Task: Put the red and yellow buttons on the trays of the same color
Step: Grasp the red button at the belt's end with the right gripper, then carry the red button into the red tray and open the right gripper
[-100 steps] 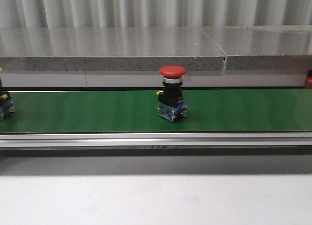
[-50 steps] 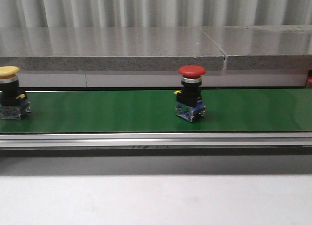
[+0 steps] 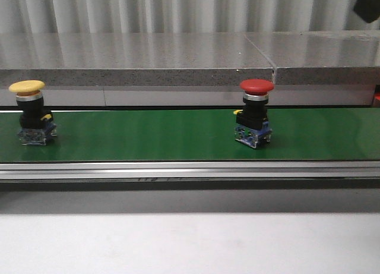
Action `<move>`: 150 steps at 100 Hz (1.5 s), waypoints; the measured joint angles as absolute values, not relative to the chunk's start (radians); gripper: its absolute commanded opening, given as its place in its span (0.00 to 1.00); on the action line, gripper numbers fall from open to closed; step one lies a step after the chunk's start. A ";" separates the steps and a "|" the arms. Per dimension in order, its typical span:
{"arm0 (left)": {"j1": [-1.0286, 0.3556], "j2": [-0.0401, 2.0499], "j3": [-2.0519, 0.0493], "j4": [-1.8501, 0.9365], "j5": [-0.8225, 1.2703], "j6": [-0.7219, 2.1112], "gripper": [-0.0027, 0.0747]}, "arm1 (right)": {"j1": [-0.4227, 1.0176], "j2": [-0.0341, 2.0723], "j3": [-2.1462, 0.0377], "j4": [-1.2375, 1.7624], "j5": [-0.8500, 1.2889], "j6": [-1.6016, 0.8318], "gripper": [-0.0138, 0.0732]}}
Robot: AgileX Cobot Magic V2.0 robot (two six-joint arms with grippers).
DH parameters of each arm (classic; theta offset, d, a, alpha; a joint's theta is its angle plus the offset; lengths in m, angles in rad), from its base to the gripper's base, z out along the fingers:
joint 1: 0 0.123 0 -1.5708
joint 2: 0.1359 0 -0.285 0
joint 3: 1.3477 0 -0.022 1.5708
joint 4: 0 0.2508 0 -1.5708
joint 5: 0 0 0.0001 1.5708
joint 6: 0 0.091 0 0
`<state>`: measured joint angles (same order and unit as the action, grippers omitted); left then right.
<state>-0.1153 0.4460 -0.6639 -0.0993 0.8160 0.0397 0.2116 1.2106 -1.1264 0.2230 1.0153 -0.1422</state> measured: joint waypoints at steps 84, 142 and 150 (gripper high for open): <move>-0.115 0.446 -0.664 -0.099 0.816 0.041 0.01 | 0.282 1.709 -1.357 0.242 1.042 -0.261 0.53; -0.115 0.446 -0.664 -0.099 0.816 0.042 0.01 | 0.137 1.654 -1.364 0.243 1.006 -0.252 0.24; -0.115 0.446 -0.664 -0.099 0.816 0.042 0.01 | 0.069 1.642 -1.364 0.245 1.002 -0.252 0.24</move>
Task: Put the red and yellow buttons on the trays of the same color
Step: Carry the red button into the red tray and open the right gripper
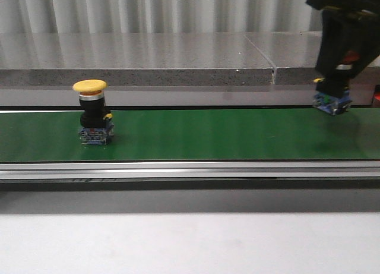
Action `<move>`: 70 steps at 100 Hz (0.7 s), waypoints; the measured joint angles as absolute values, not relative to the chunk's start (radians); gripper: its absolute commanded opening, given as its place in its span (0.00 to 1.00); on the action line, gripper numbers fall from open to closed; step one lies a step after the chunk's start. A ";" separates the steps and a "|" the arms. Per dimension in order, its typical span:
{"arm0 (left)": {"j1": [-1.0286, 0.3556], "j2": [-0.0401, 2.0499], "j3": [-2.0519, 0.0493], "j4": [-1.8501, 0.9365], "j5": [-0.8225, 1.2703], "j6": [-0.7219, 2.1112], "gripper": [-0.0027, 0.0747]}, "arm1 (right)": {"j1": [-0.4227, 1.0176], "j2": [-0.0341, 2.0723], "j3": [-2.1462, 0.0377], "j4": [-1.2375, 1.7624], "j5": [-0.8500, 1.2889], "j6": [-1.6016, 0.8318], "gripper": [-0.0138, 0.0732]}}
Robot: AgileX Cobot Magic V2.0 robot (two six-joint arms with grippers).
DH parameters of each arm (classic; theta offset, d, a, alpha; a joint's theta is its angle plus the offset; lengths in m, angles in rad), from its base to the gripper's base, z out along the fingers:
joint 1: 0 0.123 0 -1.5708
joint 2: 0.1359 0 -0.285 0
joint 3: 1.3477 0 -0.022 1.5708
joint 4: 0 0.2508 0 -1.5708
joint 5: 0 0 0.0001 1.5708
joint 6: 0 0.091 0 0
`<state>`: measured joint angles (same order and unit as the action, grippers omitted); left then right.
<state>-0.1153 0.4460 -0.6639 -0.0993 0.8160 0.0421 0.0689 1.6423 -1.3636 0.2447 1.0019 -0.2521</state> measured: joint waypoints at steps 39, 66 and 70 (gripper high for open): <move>-0.115 0.446 -0.662 -0.099 0.816 0.043 0.01 | -0.280 1.641 -1.365 0.245 0.933 -0.250 0.24; -0.115 0.446 -0.662 -0.099 0.816 0.043 0.01 | -0.396 1.659 -1.374 0.243 0.881 -0.250 0.24; -0.115 0.446 -0.662 -0.099 0.816 0.043 0.01 | -0.404 1.674 -1.387 0.243 0.881 -0.250 0.24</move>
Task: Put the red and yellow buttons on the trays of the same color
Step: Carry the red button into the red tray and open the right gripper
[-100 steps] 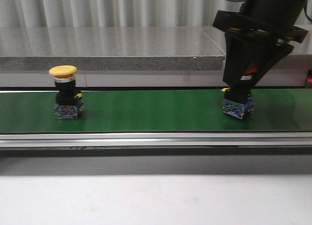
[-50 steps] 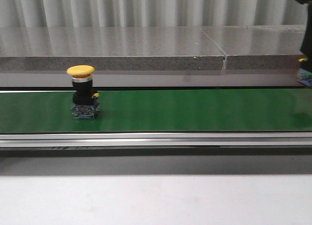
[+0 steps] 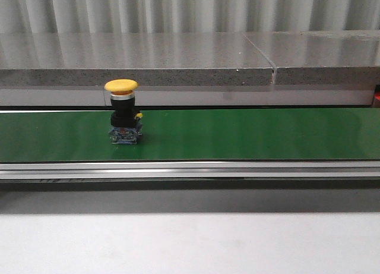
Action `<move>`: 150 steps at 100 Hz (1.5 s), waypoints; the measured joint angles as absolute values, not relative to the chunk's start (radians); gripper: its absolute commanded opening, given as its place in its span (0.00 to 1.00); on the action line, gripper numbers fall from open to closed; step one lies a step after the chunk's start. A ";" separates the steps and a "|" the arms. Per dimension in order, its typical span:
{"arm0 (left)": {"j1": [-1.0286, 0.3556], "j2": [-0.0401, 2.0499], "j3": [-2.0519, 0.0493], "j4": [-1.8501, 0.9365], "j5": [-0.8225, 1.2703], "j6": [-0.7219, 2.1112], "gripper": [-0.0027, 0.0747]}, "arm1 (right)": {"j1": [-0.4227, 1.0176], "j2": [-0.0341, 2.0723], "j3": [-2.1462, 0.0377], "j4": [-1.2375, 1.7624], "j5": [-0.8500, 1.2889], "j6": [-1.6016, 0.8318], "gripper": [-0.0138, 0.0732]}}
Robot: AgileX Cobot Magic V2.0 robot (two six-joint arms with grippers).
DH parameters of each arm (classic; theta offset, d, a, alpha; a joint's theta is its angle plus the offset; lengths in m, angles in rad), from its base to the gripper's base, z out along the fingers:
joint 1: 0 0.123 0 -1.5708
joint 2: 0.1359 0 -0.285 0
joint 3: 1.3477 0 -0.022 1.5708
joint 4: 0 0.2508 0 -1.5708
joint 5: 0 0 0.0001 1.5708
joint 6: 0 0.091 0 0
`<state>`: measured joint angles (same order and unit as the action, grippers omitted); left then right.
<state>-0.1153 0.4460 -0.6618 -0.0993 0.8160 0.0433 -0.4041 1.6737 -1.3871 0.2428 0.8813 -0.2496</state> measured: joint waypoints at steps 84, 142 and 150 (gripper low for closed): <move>-0.115 0.446 -0.662 -0.099 0.816 0.043 0.01 | -0.461 2.087 -1.682 0.245 0.894 -0.338 0.25; -0.115 0.446 -0.662 -0.099 0.816 0.043 0.01 | -0.461 2.029 -1.685 0.274 0.897 -0.356 0.62; -0.115 0.446 -0.662 -0.099 0.816 0.043 0.01 | -0.461 1.988 -1.685 0.283 0.918 -0.356 0.58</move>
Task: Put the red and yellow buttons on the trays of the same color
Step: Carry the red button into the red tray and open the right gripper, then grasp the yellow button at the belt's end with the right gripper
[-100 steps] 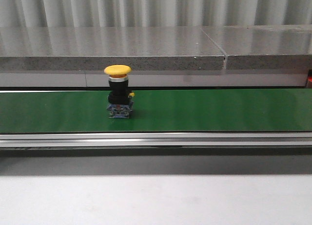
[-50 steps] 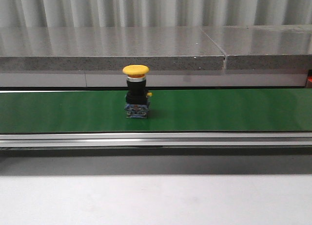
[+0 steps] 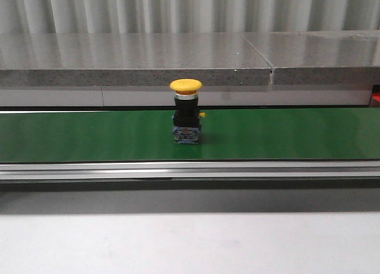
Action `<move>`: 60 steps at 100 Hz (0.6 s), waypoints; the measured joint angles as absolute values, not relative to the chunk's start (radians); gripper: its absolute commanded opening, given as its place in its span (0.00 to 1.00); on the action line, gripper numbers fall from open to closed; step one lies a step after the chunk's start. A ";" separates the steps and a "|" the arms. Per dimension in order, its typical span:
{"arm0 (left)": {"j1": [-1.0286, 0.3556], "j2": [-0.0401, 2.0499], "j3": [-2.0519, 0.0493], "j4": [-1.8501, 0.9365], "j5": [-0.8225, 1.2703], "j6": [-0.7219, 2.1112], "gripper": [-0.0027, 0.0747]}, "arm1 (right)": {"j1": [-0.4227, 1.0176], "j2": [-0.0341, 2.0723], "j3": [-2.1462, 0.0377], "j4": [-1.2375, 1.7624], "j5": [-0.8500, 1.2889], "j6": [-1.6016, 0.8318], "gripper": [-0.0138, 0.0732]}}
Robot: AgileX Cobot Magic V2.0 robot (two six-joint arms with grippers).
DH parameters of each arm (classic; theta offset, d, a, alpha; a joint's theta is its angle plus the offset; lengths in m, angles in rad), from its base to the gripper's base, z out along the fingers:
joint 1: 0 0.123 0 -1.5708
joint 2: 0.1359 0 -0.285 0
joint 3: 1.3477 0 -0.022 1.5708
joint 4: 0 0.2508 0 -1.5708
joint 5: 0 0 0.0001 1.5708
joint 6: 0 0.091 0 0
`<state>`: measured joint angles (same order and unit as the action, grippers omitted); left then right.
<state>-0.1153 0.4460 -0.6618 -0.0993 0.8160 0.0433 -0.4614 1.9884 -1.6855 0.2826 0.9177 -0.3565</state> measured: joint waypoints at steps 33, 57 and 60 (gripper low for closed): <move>-0.115 0.446 -0.662 -0.099 0.816 0.043 0.01 | -0.438 1.782 -1.582 0.321 0.957 -0.390 0.57; -0.115 0.446 -0.662 -0.099 0.816 0.043 0.01 | -0.382 1.605 -1.420 0.339 0.904 -0.392 0.57; -0.115 0.446 -0.662 -0.099 0.816 0.043 0.01 | -0.370 1.586 -1.399 0.341 0.904 -0.392 0.57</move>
<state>-0.1153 0.4460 -0.6618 -0.0993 0.8160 0.0433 -0.3702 1.5863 -1.3990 0.3406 0.9043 -0.3917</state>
